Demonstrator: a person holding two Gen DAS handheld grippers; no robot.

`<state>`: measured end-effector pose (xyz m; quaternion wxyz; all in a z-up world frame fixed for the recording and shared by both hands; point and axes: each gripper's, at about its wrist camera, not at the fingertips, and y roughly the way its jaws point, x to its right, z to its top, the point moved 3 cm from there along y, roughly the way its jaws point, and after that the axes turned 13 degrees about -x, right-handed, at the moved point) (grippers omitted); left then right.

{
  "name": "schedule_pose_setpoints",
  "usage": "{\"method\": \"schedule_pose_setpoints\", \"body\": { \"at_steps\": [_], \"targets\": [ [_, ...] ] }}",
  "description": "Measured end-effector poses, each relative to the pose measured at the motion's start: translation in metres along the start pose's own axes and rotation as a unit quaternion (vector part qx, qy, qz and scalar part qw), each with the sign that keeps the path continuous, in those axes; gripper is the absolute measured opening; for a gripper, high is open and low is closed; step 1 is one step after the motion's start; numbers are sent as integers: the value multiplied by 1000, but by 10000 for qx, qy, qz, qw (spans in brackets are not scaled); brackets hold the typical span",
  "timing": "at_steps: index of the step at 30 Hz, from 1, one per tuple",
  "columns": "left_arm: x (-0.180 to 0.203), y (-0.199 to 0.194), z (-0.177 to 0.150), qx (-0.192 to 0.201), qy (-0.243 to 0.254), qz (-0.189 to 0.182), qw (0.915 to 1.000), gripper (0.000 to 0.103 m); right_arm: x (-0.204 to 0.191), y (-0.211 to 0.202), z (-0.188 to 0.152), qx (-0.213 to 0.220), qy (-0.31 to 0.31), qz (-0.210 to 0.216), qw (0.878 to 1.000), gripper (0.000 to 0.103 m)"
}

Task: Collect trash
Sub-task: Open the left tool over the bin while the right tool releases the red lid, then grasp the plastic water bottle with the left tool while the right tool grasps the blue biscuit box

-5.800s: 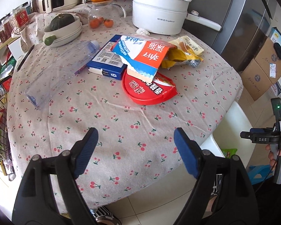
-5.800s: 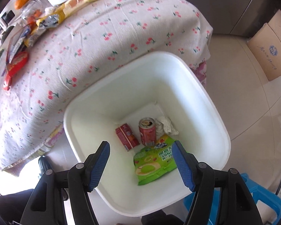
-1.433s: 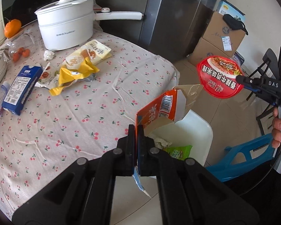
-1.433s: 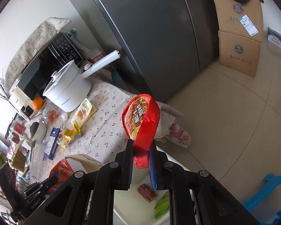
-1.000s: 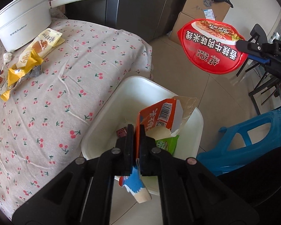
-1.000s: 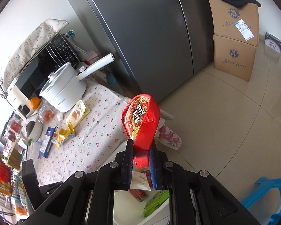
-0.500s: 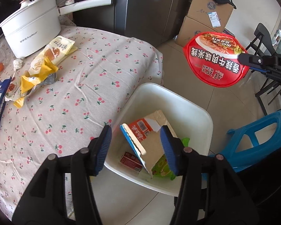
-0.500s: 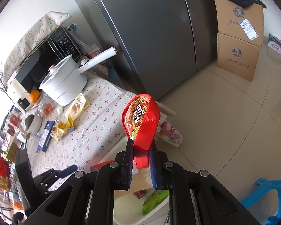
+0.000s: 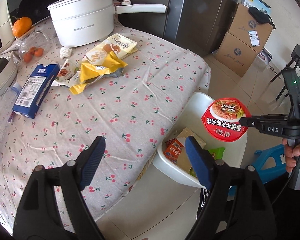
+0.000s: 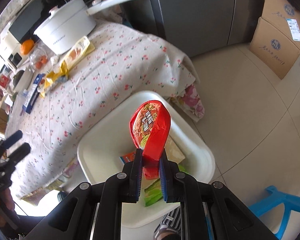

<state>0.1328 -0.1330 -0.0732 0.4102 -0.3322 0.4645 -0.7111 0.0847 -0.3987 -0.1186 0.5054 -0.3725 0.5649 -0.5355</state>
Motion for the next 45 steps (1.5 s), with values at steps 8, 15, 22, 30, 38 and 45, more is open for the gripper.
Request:
{"method": "schedule_pose_setpoints", "body": {
  "at_steps": [8, 15, 22, 30, 38, 45],
  "targets": [
    [-27, -6, -16, -48, -129, 243, 9996, 91, -22, 35, 2, -437, -277, -388, 9979, 16],
    [-53, -17, -25, 78, -320, 382, 9987, 102, -28, 38, 6, -489, -170, -454, 9976, 37],
    [-94, -29, -31, 270, -787, 659, 9944, 102, -38, 14, 14, -44, -98, -322, 9994, 71],
    [-157, -45, -30, 542, -1284, 1041, 9848, 102, -76, 6, 31, 127, -304, -205, 9992, 77],
    [-231, -34, -11, 32, -1214, 1862, 9750, 102, -132, 5, 52, 288, -679, -124, 9972, 80],
    [-293, -13, 8, -439, -1231, 1817, 9746, 101, -181, 8, 60, 291, -1073, -90, 9938, 81]
  ]
}}
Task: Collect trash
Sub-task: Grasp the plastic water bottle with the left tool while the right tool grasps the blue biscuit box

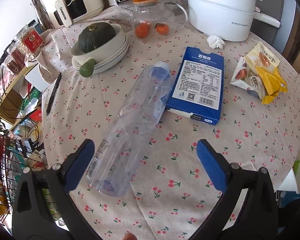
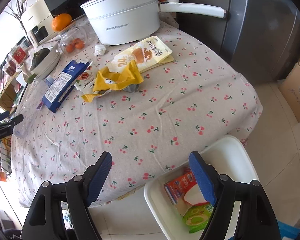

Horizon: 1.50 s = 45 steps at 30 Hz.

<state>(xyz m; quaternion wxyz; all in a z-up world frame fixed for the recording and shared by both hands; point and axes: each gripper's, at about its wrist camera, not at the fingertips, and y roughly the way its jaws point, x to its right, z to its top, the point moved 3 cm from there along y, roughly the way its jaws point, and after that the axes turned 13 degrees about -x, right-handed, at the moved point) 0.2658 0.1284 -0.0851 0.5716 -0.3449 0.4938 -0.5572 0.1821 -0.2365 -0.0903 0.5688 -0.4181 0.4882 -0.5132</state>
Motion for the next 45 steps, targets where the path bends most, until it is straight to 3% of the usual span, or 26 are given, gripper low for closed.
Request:
{"method": "schedule_pose_setpoints", "body": {
  "at_steps": [6, 8, 11, 15, 19, 25, 29, 34, 38, 42, 45],
  "targets": [
    [-7, 31, 18, -376, 195, -124, 9990, 95, -25, 6, 4, -51, -266, -61, 9996, 82],
    [-6, 39, 19, -488, 242, -240, 9982, 87, -32, 8, 4, -80, -366, -90, 9993, 82],
    [-10, 40, 13, -527, 63, -367, 9979, 67, -42, 11, 5, -106, -517, -119, 9985, 82],
    [-27, 30, -6, -393, -570, -1165, 9908, 66, -63, 11, 13, -118, -685, -80, 9975, 84],
    [-42, 22, -32, -183, -1127, -1482, 9823, 65, -97, 14, 31, -185, -602, 143, 9979, 84],
    [-61, 15, -57, -78, -1043, -1065, 9888, 65, -174, 22, 73, -261, -410, 476, 9977, 87],
    [-69, 22, -66, -647, -828, -1502, 9831, 66, -214, 47, 105, -439, -52, 754, 9962, 88],
    [-72, 19, -70, -724, -726, -1732, 9795, 66, -241, 84, 137, -660, 489, 885, 9927, 88],
    [-74, 27, -70, -801, -741, -1735, 9788, 66, -255, 101, 153, -676, 571, 651, 9939, 88],
    [-84, 24, -69, -683, -882, -1351, 9845, 66, -264, 113, 162, -582, 564, 188, 9965, 95],
    [-88, 29, -71, -734, -1006, -1515, 9806, 66, -271, 120, 166, -542, 415, -286, 9973, 99]
  ]
}}
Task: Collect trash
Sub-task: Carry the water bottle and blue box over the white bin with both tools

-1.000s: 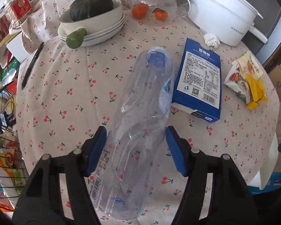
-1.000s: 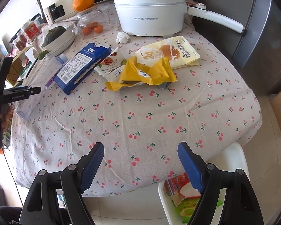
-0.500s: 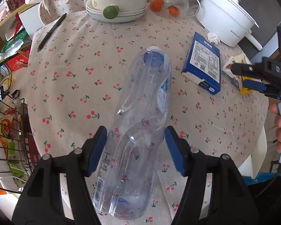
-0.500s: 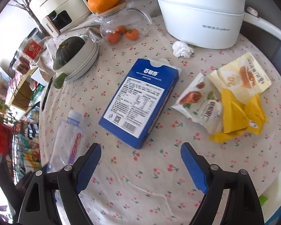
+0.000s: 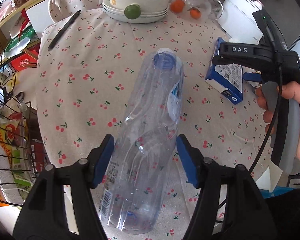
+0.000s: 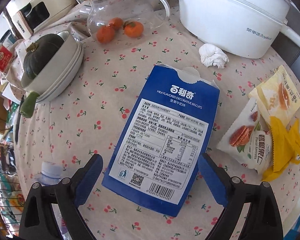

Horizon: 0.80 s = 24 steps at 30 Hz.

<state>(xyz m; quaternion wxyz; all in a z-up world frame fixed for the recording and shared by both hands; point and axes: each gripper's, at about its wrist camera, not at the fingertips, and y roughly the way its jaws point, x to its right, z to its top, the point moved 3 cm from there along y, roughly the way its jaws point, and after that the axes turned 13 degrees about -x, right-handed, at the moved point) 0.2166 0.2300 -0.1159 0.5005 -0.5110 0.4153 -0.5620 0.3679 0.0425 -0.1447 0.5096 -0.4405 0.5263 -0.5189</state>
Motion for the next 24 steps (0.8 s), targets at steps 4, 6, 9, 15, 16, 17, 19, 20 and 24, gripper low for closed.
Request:
{"method": "schedule_pose_setpoints", "body": {
  "at_steps": [4, 6, 9, 15, 16, 17, 19, 20, 24],
  "targets": [
    [1, 1, -1, 22, -6, 26, 10000, 66, 1, 10, 1, -66, 108, -129, 9998, 102],
    [4, 2, -1, 24, 22, 91, 10000, 66, 3, 15, 0, -183, 215, -100, 9996, 103],
    [7, 2, 0, 56, 25, 133, 9999, 65, 0, 25, -1, -391, 43, -313, 9987, 103],
    [5, 1, -3, 312, -89, 19, 9995, 64, 11, 28, -13, -344, -124, -219, 9991, 100],
    [4, 1, -4, 367, -121, -21, 9993, 63, 14, 26, -17, -361, -187, -159, 9990, 99],
    [3, 1, -4, 403, -171, -67, 9990, 63, 15, 23, -20, -355, -251, -86, 9990, 99],
    [1, -1, -5, 445, -296, -138, 9985, 63, 20, 14, -28, -291, -428, 41, 9987, 99],
    [2, -1, -6, 452, -347, -162, 9982, 63, 23, 8, -30, -254, -517, 81, 9983, 98],
    [10, -9, -10, 554, -419, -174, 9974, 62, 38, -19, -46, -156, -773, 335, 9963, 97]
  ]
}}
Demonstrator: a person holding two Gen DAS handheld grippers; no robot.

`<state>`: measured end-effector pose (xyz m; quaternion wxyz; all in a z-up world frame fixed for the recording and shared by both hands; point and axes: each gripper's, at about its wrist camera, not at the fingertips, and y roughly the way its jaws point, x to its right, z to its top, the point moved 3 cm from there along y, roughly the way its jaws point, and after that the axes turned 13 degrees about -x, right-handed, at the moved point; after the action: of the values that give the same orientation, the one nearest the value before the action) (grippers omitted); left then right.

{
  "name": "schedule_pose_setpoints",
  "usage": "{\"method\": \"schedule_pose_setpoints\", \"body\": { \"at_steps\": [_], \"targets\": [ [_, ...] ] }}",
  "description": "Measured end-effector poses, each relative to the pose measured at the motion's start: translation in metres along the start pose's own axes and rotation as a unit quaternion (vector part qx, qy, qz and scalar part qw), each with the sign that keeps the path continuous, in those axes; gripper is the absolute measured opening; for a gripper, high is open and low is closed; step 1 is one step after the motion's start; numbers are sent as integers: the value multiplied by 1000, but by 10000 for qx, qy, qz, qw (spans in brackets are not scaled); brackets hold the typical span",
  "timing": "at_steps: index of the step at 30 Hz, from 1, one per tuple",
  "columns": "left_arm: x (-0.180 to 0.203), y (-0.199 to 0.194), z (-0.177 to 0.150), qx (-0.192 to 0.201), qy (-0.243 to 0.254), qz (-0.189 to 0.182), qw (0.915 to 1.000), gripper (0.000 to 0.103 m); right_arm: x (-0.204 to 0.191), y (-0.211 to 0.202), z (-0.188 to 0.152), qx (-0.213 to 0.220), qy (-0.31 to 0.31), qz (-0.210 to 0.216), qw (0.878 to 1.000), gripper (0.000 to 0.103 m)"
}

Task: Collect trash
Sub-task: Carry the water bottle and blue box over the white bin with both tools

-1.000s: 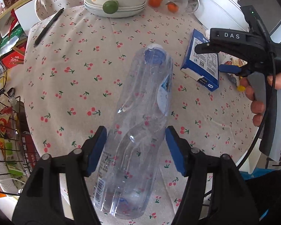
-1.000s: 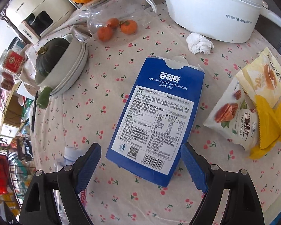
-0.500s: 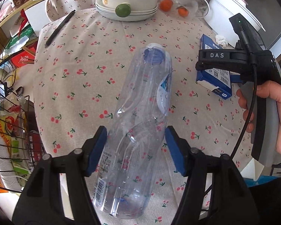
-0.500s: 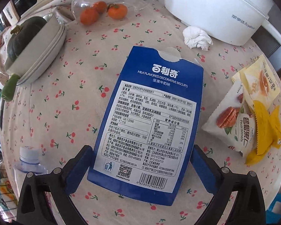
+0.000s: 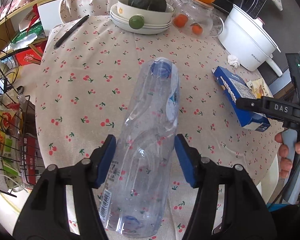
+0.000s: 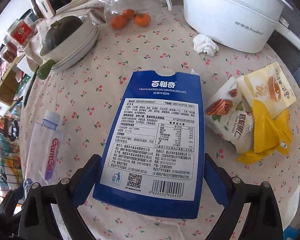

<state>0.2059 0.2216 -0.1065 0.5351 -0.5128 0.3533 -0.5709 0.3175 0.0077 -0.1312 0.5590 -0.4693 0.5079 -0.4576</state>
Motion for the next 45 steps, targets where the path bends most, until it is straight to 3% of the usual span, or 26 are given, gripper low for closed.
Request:
{"method": "schedule_pose_setpoints", "body": {
  "at_steps": [8, 16, 25, 32, 38, 45],
  "targets": [
    [30, -25, -18, 121, 72, -88, 9999, 61, 29, -55, -49, 113, -350, 601, 9975, 97],
    [69, -46, -38, 320, 138, -434, 9985, 61, 84, -88, -87, 333, -295, 1017, 9938, 97],
    [142, -53, -59, 452, 707, -810, 9932, 60, 158, -125, -132, 718, -47, 1586, 9847, 97],
    [213, -46, -82, 363, 1452, -1089, 9827, 56, 242, -139, -178, 1092, 352, 1426, 9831, 97],
    [267, -23, -90, 108, 1919, -1182, 9742, 56, 306, -126, -212, 939, 774, 1263, 9845, 97],
    [342, -14, -114, -192, 2730, -1471, 9505, 56, 369, -114, -247, 749, 1222, 1078, 9838, 97]
  ]
}}
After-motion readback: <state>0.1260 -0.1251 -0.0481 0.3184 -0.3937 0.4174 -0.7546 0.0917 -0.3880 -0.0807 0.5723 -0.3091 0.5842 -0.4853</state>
